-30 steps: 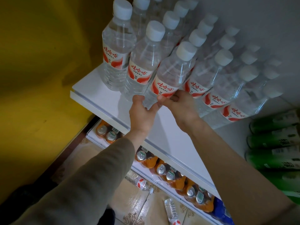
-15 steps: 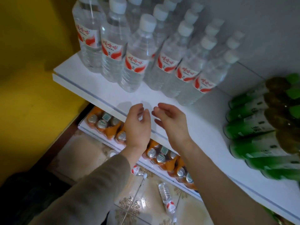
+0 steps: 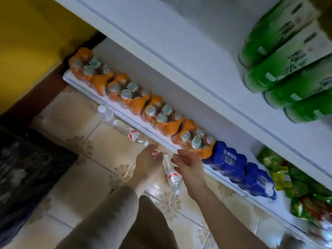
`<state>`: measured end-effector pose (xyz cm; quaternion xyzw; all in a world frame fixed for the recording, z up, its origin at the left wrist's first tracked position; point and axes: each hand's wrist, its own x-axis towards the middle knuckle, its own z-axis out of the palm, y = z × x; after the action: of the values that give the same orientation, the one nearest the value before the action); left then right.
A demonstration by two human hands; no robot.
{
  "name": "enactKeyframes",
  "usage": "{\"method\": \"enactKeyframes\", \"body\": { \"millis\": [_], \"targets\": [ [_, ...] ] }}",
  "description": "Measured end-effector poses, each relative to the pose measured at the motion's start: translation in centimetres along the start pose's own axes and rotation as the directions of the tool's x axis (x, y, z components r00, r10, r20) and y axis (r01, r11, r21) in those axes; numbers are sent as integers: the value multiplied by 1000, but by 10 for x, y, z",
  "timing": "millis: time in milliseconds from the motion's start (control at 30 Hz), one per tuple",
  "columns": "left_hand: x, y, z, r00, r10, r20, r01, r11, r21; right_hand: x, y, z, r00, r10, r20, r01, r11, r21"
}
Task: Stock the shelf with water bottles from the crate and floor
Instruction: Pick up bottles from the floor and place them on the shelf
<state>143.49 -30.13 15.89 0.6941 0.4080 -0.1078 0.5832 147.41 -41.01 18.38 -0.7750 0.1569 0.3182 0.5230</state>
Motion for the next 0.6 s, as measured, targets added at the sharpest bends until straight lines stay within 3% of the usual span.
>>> {"method": "enactKeyframes", "body": {
  "millis": [267,433,533,600],
  "targets": [
    [42,-148,91,984,-153,87,144,984,105,74,172,-24,969,195,-151,-207,976,-73],
    [101,-233,160,972,-148,183,112,975,193,141,283,-21,951,223,-214,-264,945,-193],
    [134,-267,196,965,62,254,-147,933,328,177,336,-20,898,305,-318,-362,922,-138],
    [158,-286,214,888,304,346,-444,762,471,195,361,-20,784,487,-385,-471,870,142]
  ]
}}
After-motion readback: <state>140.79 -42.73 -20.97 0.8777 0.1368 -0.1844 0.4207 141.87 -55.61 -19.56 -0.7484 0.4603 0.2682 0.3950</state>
